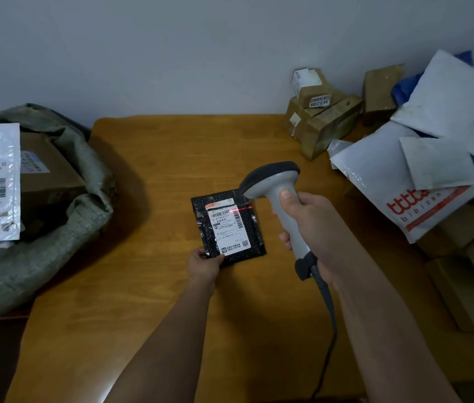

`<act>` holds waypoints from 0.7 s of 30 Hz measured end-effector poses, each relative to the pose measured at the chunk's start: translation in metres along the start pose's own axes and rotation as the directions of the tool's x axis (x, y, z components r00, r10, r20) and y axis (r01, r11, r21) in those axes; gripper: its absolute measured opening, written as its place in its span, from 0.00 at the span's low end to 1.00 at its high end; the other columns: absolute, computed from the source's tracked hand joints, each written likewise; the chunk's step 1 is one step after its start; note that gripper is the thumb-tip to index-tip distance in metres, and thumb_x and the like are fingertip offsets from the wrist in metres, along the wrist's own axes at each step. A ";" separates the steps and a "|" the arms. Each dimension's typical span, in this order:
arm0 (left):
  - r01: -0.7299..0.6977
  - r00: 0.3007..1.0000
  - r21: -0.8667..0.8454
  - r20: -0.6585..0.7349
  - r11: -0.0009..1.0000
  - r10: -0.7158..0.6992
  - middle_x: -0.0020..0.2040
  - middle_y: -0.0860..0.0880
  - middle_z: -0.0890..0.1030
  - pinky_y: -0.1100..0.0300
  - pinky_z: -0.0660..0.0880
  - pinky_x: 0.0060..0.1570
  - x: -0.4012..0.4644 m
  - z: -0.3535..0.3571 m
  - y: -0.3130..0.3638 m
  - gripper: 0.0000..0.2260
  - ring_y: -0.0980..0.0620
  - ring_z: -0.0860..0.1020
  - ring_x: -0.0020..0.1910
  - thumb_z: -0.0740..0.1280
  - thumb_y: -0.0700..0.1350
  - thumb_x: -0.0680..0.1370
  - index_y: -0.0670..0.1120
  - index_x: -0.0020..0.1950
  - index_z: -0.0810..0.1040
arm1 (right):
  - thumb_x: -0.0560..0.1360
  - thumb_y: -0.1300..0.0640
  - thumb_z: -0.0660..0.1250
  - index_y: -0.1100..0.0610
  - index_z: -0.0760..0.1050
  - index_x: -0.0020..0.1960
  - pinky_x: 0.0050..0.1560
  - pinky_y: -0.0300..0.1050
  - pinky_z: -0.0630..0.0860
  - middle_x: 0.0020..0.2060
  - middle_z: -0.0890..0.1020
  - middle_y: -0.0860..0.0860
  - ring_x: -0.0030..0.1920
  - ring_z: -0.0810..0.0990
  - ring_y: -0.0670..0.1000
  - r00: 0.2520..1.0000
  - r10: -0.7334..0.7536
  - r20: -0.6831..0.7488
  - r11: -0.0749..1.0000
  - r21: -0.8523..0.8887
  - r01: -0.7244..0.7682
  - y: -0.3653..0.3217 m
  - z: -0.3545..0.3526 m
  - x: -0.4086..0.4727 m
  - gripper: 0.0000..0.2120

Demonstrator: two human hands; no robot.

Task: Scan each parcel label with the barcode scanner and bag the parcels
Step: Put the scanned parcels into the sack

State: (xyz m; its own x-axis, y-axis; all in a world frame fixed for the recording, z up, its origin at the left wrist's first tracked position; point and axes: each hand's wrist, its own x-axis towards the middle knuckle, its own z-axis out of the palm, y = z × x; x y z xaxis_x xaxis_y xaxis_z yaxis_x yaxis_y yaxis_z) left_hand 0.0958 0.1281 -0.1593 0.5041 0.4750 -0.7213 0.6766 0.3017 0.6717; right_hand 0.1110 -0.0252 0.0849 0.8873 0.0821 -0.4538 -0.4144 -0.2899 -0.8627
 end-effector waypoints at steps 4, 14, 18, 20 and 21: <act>-0.009 1.000 -0.001 0.005 1.000 0.009 0.50 0.43 0.79 0.50 0.77 0.53 -0.001 0.000 0.000 0.13 0.44 0.78 0.49 0.72 0.33 0.73 0.43 0.51 0.71 | 0.83 0.50 0.58 0.66 0.75 0.53 0.30 0.41 0.69 0.39 0.76 0.55 0.29 0.72 0.47 1.000 -0.007 -0.018 1.000 -0.024 0.007 0.001 -0.002 -0.005 0.19; 0.092 0.994 -0.106 0.061 0.990 -0.086 0.47 0.44 0.77 0.55 0.69 0.48 0.001 -0.011 0.009 0.14 0.48 0.72 0.44 0.66 0.32 0.78 0.47 0.41 0.65 | 0.83 0.50 0.58 0.61 0.75 0.48 0.30 0.40 0.70 0.33 0.75 0.52 0.29 0.72 0.46 0.999 -0.033 0.040 0.999 -0.026 0.034 -0.005 -0.003 -0.007 0.16; 0.100 0.995 -0.207 0.042 0.973 -0.093 0.44 0.47 0.77 0.58 0.70 0.41 -0.009 -0.013 0.018 0.13 0.52 0.73 0.39 0.64 0.32 0.79 0.47 0.41 0.67 | 0.83 0.49 0.58 0.58 0.77 0.49 0.35 0.45 0.71 0.38 0.77 0.53 0.32 0.73 0.48 0.992 -0.063 0.105 0.998 0.002 0.063 -0.013 -0.006 -0.011 0.15; 0.101 0.995 -0.258 0.049 0.961 -0.092 0.44 0.47 0.77 0.60 0.69 0.36 -0.016 -0.016 0.023 0.13 0.53 0.74 0.38 0.65 0.33 0.79 0.48 0.42 0.67 | 0.83 0.48 0.59 0.55 0.77 0.47 0.38 0.48 0.72 0.39 0.78 0.54 0.33 0.74 0.50 0.992 -0.080 0.095 0.997 -0.001 0.080 -0.012 -0.003 -0.006 0.14; 0.106 0.994 -0.271 0.060 0.957 -0.093 0.44 0.47 0.77 0.60 0.68 0.35 -0.014 -0.017 0.027 0.12 0.53 0.74 0.38 0.65 0.33 0.79 0.48 0.42 0.67 | 0.82 0.47 0.59 0.54 0.77 0.47 0.39 0.49 0.72 0.39 0.78 0.55 0.33 0.74 0.50 0.993 -0.091 0.081 0.996 -0.001 0.091 -0.016 -0.001 -0.004 0.14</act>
State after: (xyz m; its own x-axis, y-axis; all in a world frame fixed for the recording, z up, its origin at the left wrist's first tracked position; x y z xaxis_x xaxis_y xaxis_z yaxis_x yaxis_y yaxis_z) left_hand 0.0981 0.1432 -0.1281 0.4705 0.3941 -0.7895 0.5556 0.5627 0.6121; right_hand 0.1145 -0.0222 0.1002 0.9019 0.1848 -0.3904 -0.3317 -0.2826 -0.9001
